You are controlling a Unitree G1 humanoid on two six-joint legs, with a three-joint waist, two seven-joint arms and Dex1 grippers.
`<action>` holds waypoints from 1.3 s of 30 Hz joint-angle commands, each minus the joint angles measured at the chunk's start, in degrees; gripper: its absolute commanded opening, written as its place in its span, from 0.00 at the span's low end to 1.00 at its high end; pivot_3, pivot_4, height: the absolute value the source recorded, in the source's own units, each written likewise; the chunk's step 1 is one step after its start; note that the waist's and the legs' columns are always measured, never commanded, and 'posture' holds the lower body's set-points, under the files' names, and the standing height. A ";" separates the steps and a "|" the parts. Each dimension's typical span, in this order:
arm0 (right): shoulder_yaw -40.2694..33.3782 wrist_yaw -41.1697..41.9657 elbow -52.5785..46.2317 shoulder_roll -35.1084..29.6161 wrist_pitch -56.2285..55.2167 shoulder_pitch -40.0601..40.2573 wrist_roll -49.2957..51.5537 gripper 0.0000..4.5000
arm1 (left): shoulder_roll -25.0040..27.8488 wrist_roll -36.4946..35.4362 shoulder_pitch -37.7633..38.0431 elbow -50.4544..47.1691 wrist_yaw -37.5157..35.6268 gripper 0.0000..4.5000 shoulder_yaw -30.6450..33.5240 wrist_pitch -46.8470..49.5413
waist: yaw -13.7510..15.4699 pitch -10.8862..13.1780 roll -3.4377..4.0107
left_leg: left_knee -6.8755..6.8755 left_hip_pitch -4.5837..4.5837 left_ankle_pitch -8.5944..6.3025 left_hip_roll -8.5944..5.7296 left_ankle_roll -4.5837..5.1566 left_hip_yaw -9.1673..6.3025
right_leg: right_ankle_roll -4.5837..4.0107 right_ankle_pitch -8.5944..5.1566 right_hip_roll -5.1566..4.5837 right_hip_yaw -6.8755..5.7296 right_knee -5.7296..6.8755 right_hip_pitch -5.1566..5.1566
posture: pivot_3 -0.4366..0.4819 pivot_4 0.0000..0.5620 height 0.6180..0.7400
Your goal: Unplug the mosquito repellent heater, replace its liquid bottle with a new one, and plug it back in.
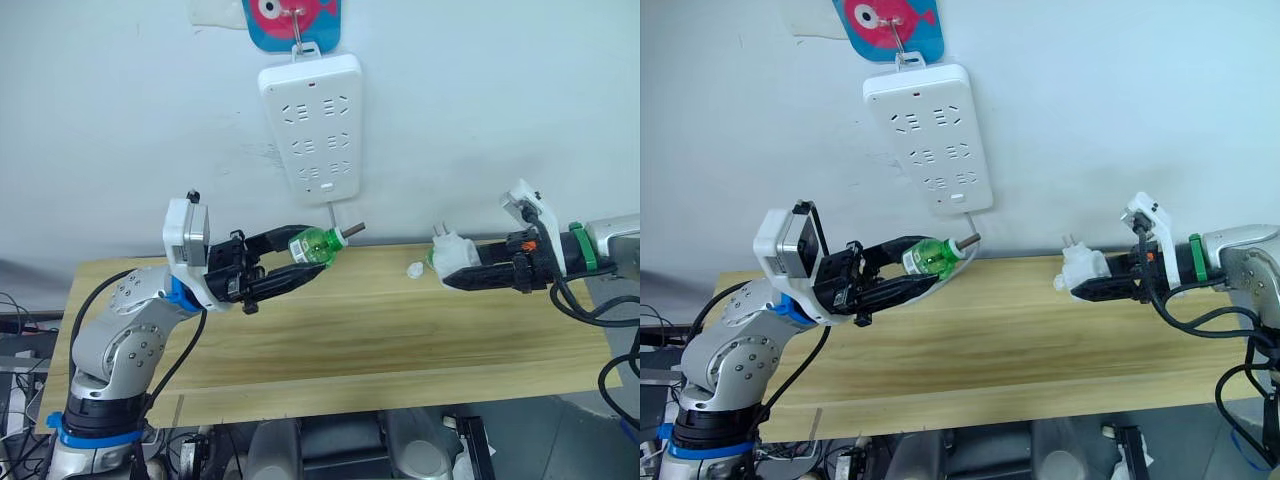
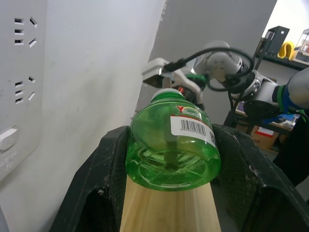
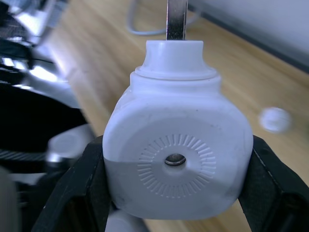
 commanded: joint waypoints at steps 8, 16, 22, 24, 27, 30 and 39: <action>-6.72 -7.73 -1.18 9.49 9.86 -9.98 12.75 0.66 | 1.97 2.34 -2.37 0.95 -0.09 0.51 -1.94 3.14 | -0.95 0.00 0.00 | 0.00 0.00 0.00 0.00 0.00 0.01 | 0.00 0.00 0.00 0.00 0.07 -0.02 | 0.18 0.54 1.00; -8.87 -13.02 0.68 13.88 13.62 -13.60 16.73 0.66 | 3.83 1.71 -4.23 0.73 -1.08 0.51 -3.00 7.01 | -1.31 -0.01 0.01 | 0.01 -0.01 0.00 -0.01 0.00 -0.02 | 0.00 0.00 0.00 -0.01 0.11 -0.02 | 0.19 0.53 1.00; -8.47 -14.69 1.69 14.67 13.83 -15.26 19.90 0.66 | 3.99 2.02 -5.34 0.68 -0.96 0.51 -3.52 8.57 | -1.77 -0.01 0.01 | 0.03 -0.01 0.00 -0.01 0.00 -0.01 | 0.00 0.00 0.00 0.01 0.20 -0.03 | 0.19 0.54 1.00; -8.02 -15.22 1.63 15.15 13.83 -15.76 20.86 0.66 | 3.63 2.46 -5.73 0.81 -1.03 0.51 -3.71 8.15 | -1.85 -0.01 0.01 | 0.04 0.00 0.00 -0.01 0.00 -0.01 | 0.00 0.00 0.00 0.01 0.23 -0.04 | 0.19 0.54 1.00; -7.59 -16.12 1.78 15.78 13.83 -16.31 21.90 0.66 | 3.31 2.44 -6.12 0.93 -1.06 0.51 -3.82 8.30 | -1.90 -0.01 0.01 | 0.05 0.00 0.00 -0.01 0.00 0.00 | 0.00 0.00 0.01 0.01 0.30 -0.04 | 0.20 0.54 1.00; -6.89 -16.82 1.72 16.36 13.68 -16.65 22.63 0.66 | 2.96 1.81 -6.67 1.03 -1.21 0.51 -3.59 8.66 | -1.93 -0.01 0.01 | 0.05 0.00 0.00 -0.01 0.00 0.00 | 0.00 0.00 0.01 0.02 0.37 -0.04 | 0.20 0.54 1.00; -5.41 -17.98 2.57 17.00 12.30 -17.45 23.35 0.66 | 3.53 -0.09 -6.90 0.35 -2.10 0.51 -2.49 9.74 | -1.92 -0.01 0.01 | 0.06 0.00 0.00 -0.01 0.00 -0.01 | 0.00 0.00 0.01 0.02 0.39 -0.04 | 0.21 0.54 1.00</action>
